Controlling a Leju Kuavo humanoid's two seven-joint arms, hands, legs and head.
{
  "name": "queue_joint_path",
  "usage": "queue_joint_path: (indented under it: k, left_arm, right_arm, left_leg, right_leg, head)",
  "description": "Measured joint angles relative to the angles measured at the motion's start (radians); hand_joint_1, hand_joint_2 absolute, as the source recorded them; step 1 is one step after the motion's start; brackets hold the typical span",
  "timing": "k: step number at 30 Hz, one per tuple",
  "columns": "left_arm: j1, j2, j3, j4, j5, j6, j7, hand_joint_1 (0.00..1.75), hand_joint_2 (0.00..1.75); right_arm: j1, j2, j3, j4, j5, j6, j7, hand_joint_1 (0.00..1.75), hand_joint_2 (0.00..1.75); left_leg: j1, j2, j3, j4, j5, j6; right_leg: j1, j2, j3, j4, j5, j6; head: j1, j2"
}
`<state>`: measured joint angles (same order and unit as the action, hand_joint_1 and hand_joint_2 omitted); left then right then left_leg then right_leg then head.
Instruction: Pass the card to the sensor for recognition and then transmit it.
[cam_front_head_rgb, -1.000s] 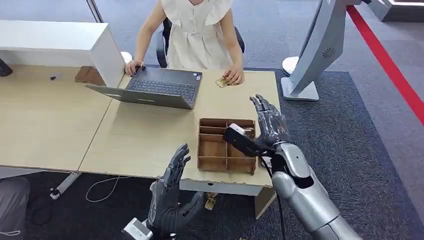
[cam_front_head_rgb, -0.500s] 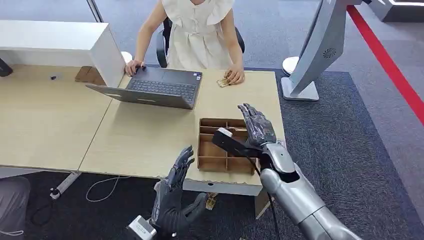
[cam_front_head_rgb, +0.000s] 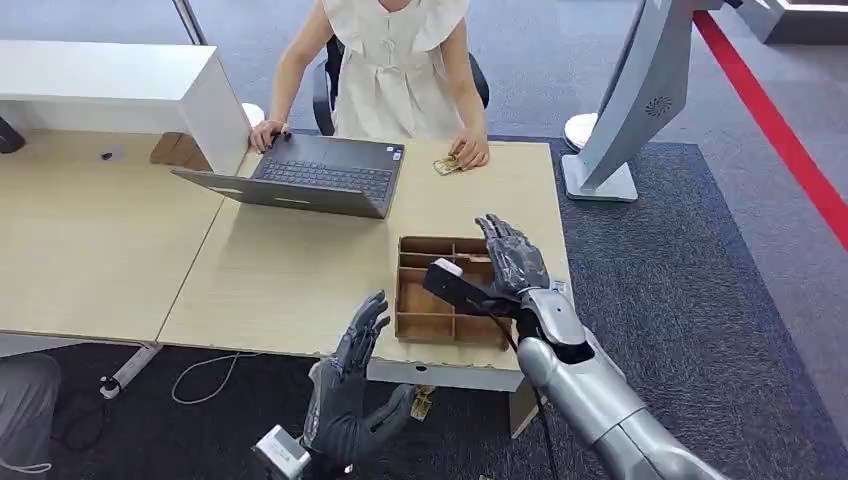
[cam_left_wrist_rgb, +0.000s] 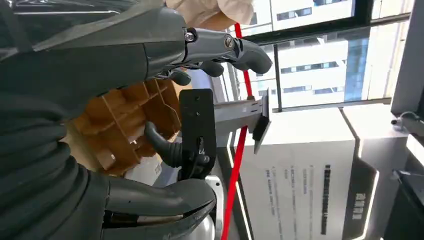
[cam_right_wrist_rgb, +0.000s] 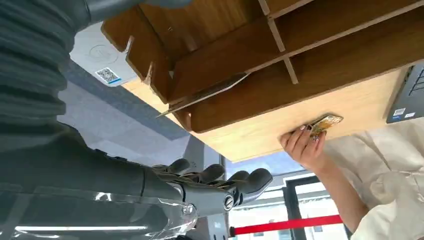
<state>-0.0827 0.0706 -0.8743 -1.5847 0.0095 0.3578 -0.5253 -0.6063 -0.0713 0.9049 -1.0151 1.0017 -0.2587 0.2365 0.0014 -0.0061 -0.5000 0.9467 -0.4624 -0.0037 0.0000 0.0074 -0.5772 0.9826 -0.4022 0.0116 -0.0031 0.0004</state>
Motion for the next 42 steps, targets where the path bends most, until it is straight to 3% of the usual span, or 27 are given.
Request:
queue_joint_path:
  k: [11, 12, 13, 14, 15, 42]
  left_arm:
    - [-0.005, 0.002, -0.005, 0.003, 0.005, -0.002, -0.002, 0.00, 1.75]
    - [-0.005, 0.002, -0.005, 0.005, 0.004, -0.003, -0.002, 0.00, 1.75]
    - [-0.005, 0.002, -0.005, 0.006, 0.003, -0.003, -0.003, 0.00, 1.75]
    - [-0.005, 0.002, -0.005, 0.006, 0.002, -0.004, -0.006, 0.00, 1.75]
    - [-0.005, 0.002, -0.005, 0.006, 0.000, -0.006, -0.007, 0.00, 1.75]
    - [-0.023, -0.022, 0.000, 0.039, -0.014, -0.039, -0.024, 0.00, 1.75]
  right_arm:
    - [-0.001, -0.001, 0.010, 0.012, 0.011, -0.003, 0.024, 0.00, 1.75]
    - [-0.001, -0.001, 0.010, 0.012, 0.013, -0.003, 0.024, 1.17, 1.75]
    - [-0.001, 0.000, 0.010, 0.012, 0.015, -0.003, 0.024, 1.64, 1.75]
    - [-0.001, 0.000, 0.010, 0.012, 0.018, -0.003, 0.024, 1.64, 1.75]
    - [-0.001, 0.000, 0.010, 0.012, 0.021, -0.003, 0.024, 1.75, 1.75]
    - [-0.008, 0.011, -0.004, 0.040, 0.032, -0.029, -0.006, 1.75, 1.75]
  left_leg:
    - [0.000, 0.000, 0.000, 0.000, 0.000, 0.000]
    - [0.000, 0.000, 0.000, 0.000, 0.000, 0.000]
    - [0.000, 0.000, 0.000, 0.000, 0.000, 0.000]
    - [0.000, 0.000, 0.000, 0.000, 0.000, 0.000]
    - [0.000, 0.000, 0.000, 0.000, 0.000, 0.000]
    - [0.000, 0.000, 0.001, 0.000, 0.000, 0.000]
  right_leg:
    - [0.000, 0.000, 0.000, 0.000, 0.000, 0.000]
    - [0.000, 0.000, 0.000, 0.000, 0.000, 0.000]
    - [0.000, 0.000, 0.000, 0.000, 0.000, 0.000]
    - [0.000, 0.000, 0.000, 0.000, 0.000, 0.000]
    - [0.000, 0.000, 0.000, 0.000, 0.000, 0.000]
    - [0.000, 0.000, 0.000, 0.000, 0.000, 0.000]
  head:
    - [0.000, 0.000]
    - [0.000, 0.000]
    - [0.000, 0.000]
    - [0.000, 0.000]
    - [0.000, 0.000]
    - [0.000, 0.000]
